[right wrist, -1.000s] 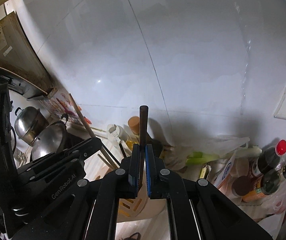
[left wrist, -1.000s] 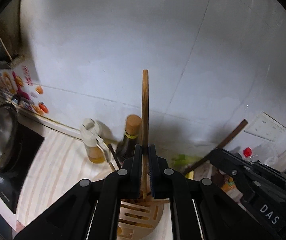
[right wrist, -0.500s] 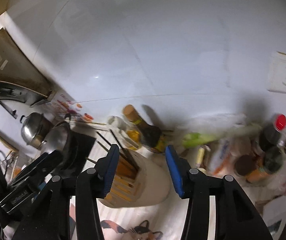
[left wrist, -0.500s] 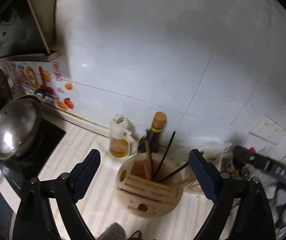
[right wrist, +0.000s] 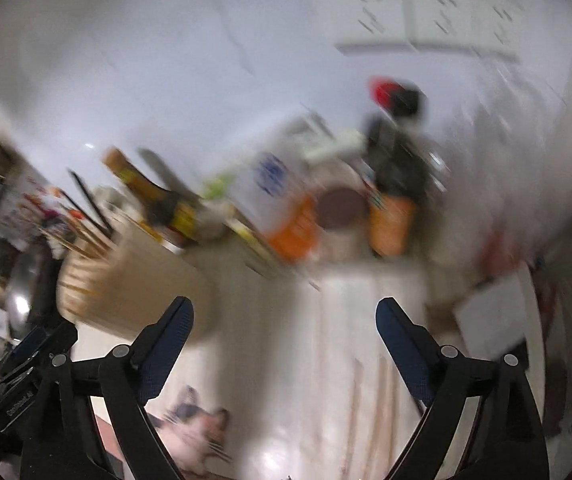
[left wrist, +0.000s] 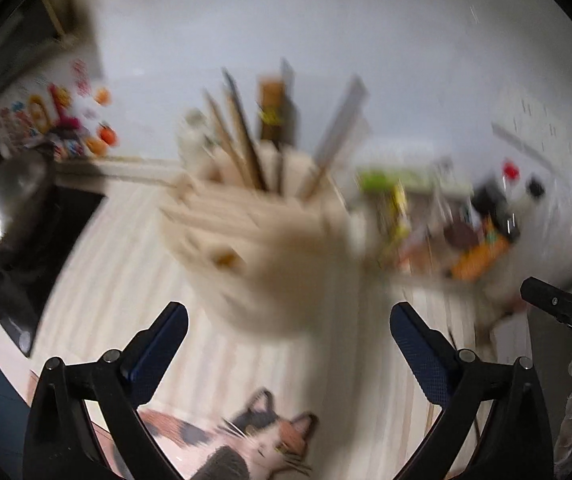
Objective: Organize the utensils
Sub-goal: 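Move both open tools back down to the remaining chopsticks, then grasp a light wooden chopstick with the left tool while the right tool grasps another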
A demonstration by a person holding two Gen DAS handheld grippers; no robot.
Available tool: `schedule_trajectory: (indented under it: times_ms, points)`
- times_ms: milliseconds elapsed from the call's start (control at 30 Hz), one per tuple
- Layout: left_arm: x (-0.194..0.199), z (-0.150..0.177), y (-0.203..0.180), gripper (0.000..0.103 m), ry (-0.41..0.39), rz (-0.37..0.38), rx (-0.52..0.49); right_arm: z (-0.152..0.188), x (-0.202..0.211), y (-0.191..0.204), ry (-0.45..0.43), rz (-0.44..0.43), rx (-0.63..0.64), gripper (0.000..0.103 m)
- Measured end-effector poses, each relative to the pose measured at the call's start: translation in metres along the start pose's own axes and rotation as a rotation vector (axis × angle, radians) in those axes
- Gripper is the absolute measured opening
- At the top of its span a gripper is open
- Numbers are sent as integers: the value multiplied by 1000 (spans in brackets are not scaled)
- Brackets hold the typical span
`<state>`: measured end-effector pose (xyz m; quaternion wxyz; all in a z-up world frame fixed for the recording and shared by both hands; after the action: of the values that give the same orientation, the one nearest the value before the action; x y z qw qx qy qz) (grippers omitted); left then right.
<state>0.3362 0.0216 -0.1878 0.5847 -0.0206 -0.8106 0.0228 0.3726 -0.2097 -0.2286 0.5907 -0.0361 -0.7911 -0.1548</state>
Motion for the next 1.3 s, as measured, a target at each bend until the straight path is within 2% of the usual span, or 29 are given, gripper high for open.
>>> schedule_trajectory:
  times_ms: [67, 100, 133, 167, 200, 300, 400, 567, 600, 633, 667, 700, 800, 933, 1000, 1067, 1133, 1200, 1267, 1300]
  points:
    - [-21, 16, -19, 103, 50, -2, -43, 15, -13, -22, 37, 28, -38, 94]
    - [-33, 25, -30, 103, 80, -9, -71, 24, -22, -38, 66, 41, -65, 88]
    - [-42, 32, -38, 103, 100, -19, -90, 33, -29, -53, 85, 52, -87, 81]
    - [-51, 38, -47, 103, 123, -25, -113, 40, -36, -65, 107, 65, -103, 61]
    - [-61, 45, -56, 103, 146, -26, -132, 49, -45, -78, 140, 83, -121, 46]
    - [-89, 66, -81, 103, 224, -24, -175, 71, -70, -109, 218, 98, -166, 33]
    - [-114, 84, -107, 103, 285, -35, -231, 94, -94, -130, 292, 106, -182, 26]
    - [-144, 109, -135, 100, 375, -9, -286, 118, -125, -130, 376, 58, -171, 25]
    - [-150, 113, -140, 97, 391, 5, -295, 121, -131, -129, 388, 46, -174, 25]
    - [-154, 116, -144, 87, 407, 15, -303, 123, -137, -130, 399, 44, -178, 25]
    - [-158, 119, -147, 81, 426, 20, -311, 123, -141, -127, 410, 43, -177, 24]
    - [-161, 121, -149, 80, 436, 25, -316, 127, -147, -127, 422, 49, -171, 19]
    - [-166, 125, -157, 79, 450, 49, -323, 129, -141, -122, 391, 105, -127, 7]
    - [-171, 129, -177, 79, 457, 77, -346, 134, -132, -135, 380, 140, -177, 6]
    - [-175, 131, -190, 73, 459, 80, -368, 138, -128, -145, 383, 131, -210, 6]
    - [-180, 134, -202, 58, 463, 74, -393, 140, -125, -152, 387, 137, -222, 6]
    - [-183, 136, -213, 53, 440, 31, -435, 142, -124, -158, 388, 138, -231, 6]
    - [-182, 137, -221, 39, 416, 20, -465, 144, -123, -163, 388, 135, -238, 6]
    - [-180, 137, -225, 7, 407, 15, -478, 144, -121, -165, 386, 133, -248, 7]
    - [-180, 137, -224, 7, 407, 5, -481, 144, -120, -166, 386, 134, -252, 7]
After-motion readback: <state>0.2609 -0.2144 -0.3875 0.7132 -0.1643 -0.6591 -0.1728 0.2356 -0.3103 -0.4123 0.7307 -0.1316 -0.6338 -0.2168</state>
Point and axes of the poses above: each gripper's, at about its wrist camera, not at the fingertips, and x roughly against the way its jaws point, y to its left, z to its underside, the point moved 4 cm from there along -x, roughly the way its jaws point, and after that the axes turned 11 degrees about y, right-handed, at the moved point
